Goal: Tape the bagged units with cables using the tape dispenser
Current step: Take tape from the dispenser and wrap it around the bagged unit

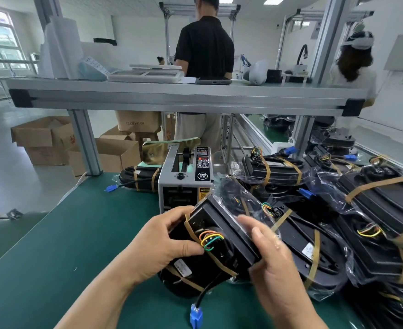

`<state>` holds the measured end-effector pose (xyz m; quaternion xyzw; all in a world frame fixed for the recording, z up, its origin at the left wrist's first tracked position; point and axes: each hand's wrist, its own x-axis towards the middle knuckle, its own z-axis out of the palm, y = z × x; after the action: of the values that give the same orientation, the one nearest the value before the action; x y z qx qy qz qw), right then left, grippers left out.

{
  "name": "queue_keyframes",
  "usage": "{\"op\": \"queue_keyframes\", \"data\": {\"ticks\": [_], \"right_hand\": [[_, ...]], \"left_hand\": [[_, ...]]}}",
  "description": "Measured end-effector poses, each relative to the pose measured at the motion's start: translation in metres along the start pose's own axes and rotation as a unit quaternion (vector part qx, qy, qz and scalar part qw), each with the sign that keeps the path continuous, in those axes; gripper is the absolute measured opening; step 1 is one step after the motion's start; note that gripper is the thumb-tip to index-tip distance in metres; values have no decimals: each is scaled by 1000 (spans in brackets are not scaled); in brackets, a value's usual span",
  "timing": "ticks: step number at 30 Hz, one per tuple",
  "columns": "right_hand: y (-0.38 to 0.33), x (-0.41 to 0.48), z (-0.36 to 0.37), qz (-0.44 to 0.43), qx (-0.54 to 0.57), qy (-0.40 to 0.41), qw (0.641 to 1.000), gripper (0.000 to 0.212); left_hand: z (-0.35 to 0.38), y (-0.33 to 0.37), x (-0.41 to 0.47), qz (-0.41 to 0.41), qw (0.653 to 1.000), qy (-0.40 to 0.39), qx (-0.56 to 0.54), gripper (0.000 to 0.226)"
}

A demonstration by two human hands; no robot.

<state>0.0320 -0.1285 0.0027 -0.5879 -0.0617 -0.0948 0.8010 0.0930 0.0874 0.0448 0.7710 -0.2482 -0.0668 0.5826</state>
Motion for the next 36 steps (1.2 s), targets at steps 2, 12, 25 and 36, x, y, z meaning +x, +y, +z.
{"op": "queue_keyframes", "data": {"ticks": [2, 12, 25, 36], "right_hand": [[-9, 2, -8, -33, -31, 20, 999, 34], [-24, 19, -20, -44, -219, -82, 971, 57], [16, 1, -13, 42, -190, -47, 980, 38], [28, -9, 26, 20, -179, 129, 975, 43]], "left_hand": [[-4, 6, 1, 13, 998, 38, 42, 64], [3, 33, 6, 81, 922, -37, 377, 61], [4, -5, 10, 50, 917, -83, 387, 72], [-20, 9, 19, -120, 984, 104, 86, 24]]}}
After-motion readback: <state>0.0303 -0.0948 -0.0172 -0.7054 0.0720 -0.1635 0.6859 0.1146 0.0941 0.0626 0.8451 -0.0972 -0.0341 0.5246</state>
